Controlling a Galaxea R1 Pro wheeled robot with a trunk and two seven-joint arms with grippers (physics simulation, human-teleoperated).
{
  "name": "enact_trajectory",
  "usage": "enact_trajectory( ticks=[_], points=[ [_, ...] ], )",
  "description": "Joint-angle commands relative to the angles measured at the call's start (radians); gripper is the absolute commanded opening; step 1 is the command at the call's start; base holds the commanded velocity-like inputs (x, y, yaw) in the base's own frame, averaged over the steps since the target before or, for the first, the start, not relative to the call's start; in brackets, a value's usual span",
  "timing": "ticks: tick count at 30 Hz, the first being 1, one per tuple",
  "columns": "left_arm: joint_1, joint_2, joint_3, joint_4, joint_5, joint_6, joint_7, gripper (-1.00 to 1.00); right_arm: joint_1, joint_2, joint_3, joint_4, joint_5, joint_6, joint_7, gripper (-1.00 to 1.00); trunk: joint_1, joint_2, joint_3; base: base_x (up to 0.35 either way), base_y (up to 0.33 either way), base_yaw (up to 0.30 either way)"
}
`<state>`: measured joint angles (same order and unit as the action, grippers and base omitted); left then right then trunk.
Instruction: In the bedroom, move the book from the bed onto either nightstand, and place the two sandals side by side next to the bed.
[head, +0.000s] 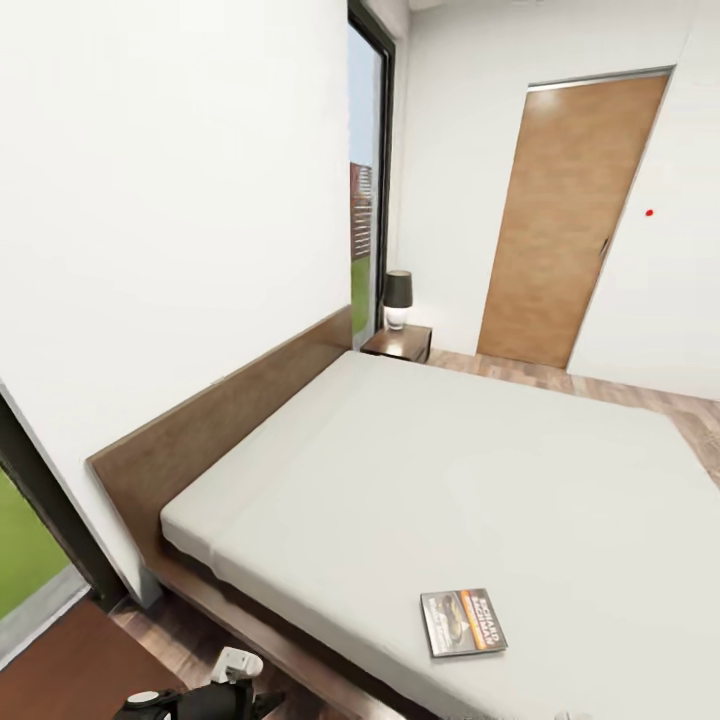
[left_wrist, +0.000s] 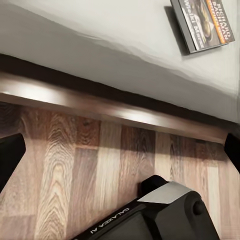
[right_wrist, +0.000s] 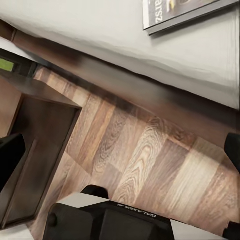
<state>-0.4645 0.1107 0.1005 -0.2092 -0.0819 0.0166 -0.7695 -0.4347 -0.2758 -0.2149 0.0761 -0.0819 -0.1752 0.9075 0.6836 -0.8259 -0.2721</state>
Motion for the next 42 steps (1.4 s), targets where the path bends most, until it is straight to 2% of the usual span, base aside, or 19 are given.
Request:
enact_trajectory(
  ticks=[1, 42],
  points=[
    [-0.001, 0.000, 0.008, -0.001, -0.009, 0.002, -0.005, 1.00, -0.002, 0.000, 0.003, 0.005, -0.009, -0.004, 0.004, 1.00, 0.000, -0.001, -0.001, 0.000, 0.000, -0.262],
    [-0.001, 0.001, 0.011, -0.001, -0.007, 0.002, -0.005, 1.00, -0.002, 0.001, 0.003, 0.005, -0.009, -0.004, 0.004, 1.00, 0.000, -0.001, -0.001, 0.000, 0.004, -0.262]
  ],
)
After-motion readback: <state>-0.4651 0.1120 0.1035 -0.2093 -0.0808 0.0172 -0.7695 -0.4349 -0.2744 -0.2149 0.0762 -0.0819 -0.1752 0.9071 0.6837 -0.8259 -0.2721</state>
